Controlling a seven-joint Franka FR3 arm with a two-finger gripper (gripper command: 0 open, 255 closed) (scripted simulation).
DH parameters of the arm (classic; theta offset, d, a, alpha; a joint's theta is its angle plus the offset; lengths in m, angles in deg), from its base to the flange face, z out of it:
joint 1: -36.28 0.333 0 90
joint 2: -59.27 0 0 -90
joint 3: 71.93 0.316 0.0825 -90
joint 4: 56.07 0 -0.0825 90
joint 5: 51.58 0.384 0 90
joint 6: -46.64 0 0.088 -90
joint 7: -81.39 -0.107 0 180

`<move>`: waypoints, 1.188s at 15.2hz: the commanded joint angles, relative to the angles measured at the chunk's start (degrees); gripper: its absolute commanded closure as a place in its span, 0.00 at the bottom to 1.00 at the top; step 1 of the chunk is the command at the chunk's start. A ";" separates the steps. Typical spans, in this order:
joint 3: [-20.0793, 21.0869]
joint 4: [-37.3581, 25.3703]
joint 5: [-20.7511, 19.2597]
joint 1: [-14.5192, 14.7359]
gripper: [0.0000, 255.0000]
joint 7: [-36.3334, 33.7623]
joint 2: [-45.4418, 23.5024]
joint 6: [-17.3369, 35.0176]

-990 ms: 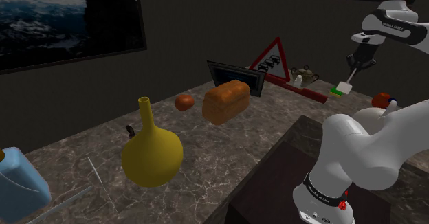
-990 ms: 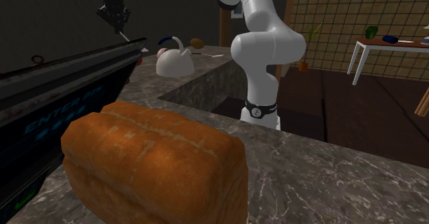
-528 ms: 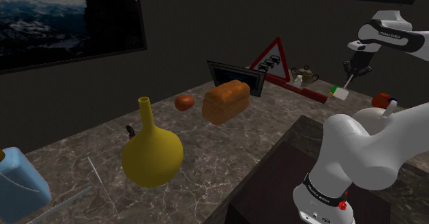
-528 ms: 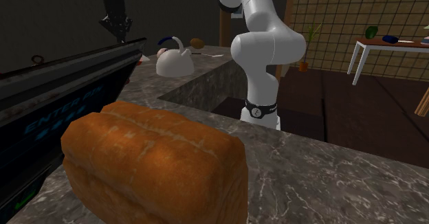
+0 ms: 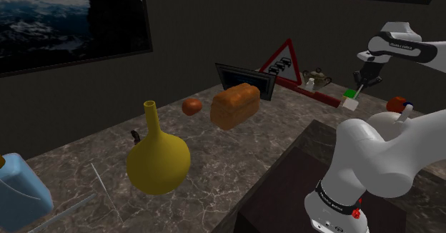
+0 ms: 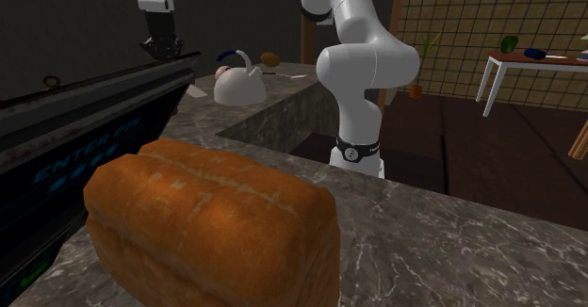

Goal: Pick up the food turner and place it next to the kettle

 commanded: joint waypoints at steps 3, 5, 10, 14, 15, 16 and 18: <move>-1.21 2.20 -1.29 -0.35 1.00 -0.81 0.95 2.14; -1.93 3.10 -1.96 -0.35 1.00 -1.19 1.42 3.15; -3.89 5.09 -3.71 -0.19 1.00 -2.12 2.60 5.62; -5.59 6.45 -5.19 0.10 1.00 -2.86 3.56 7.54; -6.04 6.76 -5.57 0.19 1.00 -3.05 3.80 8.01; -6.49 7.05 -5.96 0.29 1.00 -3.23 4.04 8.48; -7.40 7.60 -6.73 0.52 1.00 -3.60 4.54 9.41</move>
